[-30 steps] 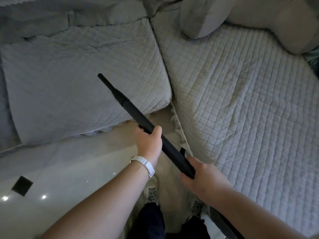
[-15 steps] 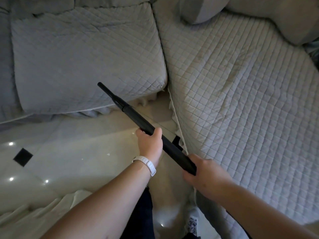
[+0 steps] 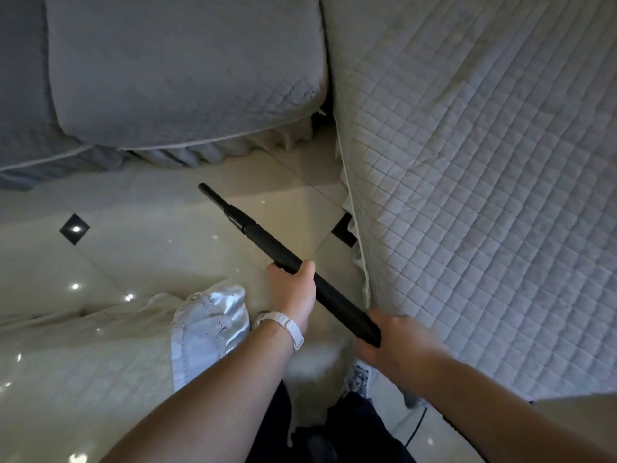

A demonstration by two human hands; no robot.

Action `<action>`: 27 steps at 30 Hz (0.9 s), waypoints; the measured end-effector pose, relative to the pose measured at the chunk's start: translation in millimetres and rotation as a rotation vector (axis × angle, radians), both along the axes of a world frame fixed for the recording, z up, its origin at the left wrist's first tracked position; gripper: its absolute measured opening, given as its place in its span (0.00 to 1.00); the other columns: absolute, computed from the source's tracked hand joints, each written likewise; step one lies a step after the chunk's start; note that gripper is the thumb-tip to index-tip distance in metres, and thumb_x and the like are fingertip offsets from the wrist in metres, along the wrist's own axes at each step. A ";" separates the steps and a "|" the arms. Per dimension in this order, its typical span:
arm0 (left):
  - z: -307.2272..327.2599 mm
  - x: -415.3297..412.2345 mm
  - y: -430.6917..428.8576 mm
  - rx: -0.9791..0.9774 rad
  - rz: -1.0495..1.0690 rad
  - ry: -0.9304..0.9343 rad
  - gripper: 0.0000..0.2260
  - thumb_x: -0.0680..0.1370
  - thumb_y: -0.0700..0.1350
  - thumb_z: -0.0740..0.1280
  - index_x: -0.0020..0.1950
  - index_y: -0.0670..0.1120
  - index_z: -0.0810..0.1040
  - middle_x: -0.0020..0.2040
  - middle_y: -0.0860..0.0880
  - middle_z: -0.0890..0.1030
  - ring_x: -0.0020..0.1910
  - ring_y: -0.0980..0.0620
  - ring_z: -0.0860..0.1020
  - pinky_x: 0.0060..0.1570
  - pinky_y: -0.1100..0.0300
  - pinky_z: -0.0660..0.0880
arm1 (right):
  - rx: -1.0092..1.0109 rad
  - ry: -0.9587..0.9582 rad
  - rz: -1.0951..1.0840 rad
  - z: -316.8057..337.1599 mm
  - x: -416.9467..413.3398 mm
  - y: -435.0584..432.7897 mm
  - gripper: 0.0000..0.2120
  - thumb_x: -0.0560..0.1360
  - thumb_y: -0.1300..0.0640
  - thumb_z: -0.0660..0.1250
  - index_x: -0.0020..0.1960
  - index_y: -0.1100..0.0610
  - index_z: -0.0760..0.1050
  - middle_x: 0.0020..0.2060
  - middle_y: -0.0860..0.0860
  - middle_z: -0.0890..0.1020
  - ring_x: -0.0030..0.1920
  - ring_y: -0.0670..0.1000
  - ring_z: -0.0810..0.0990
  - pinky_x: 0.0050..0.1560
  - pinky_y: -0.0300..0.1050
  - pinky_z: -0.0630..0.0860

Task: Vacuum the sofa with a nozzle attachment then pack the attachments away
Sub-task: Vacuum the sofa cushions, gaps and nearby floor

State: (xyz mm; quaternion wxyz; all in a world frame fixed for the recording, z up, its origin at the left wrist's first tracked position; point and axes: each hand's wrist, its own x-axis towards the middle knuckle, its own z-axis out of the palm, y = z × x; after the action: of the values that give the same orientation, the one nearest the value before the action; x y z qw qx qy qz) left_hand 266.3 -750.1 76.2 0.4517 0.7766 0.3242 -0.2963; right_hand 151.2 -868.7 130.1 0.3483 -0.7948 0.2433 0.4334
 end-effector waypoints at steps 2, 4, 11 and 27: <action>-6.9 -10.7 4.3 0.013 -0.028 0.013 0.15 0.77 0.47 0.67 0.60 0.44 0.70 0.41 0.50 0.77 0.37 0.52 0.77 0.31 0.59 0.69 | 0.027 0.018 -0.059 -7.2 -12.9 8.1 0.10 0.78 0.44 0.64 0.56 0.47 0.72 0.37 0.48 0.79 0.31 0.45 0.77 0.25 0.37 0.71; -16.0 -16.4 10.7 -0.001 -0.037 0.031 0.15 0.77 0.47 0.67 0.61 0.44 0.70 0.41 0.50 0.76 0.35 0.53 0.76 0.30 0.60 0.68 | 0.030 0.035 -0.098 -16.2 -19.3 17.0 0.10 0.77 0.44 0.64 0.55 0.47 0.72 0.37 0.49 0.80 0.32 0.48 0.79 0.27 0.40 0.76; -61.7 -12.6 53.2 -0.054 -0.062 0.083 0.13 0.78 0.45 0.67 0.59 0.45 0.68 0.44 0.49 0.77 0.38 0.54 0.77 0.31 0.63 0.69 | 0.027 0.095 -0.130 -57.3 -18.2 57.0 0.09 0.77 0.45 0.64 0.54 0.46 0.72 0.36 0.50 0.80 0.32 0.49 0.80 0.27 0.39 0.74; -198.5 -40.7 131.8 -0.017 0.079 0.179 0.15 0.76 0.44 0.68 0.60 0.43 0.68 0.43 0.50 0.77 0.37 0.56 0.75 0.31 0.64 0.68 | -0.034 0.143 0.062 -179.9 -24.2 129.7 0.10 0.76 0.42 0.62 0.48 0.49 0.67 0.36 0.50 0.79 0.34 0.51 0.80 0.33 0.45 0.76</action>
State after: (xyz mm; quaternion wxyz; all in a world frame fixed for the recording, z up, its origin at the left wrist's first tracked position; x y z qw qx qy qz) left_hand 225.7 -618.3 -122.3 0.4388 0.7298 0.3911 -0.3491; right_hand 127.1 -739.0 -49.9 0.3029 -0.7748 0.2503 0.4952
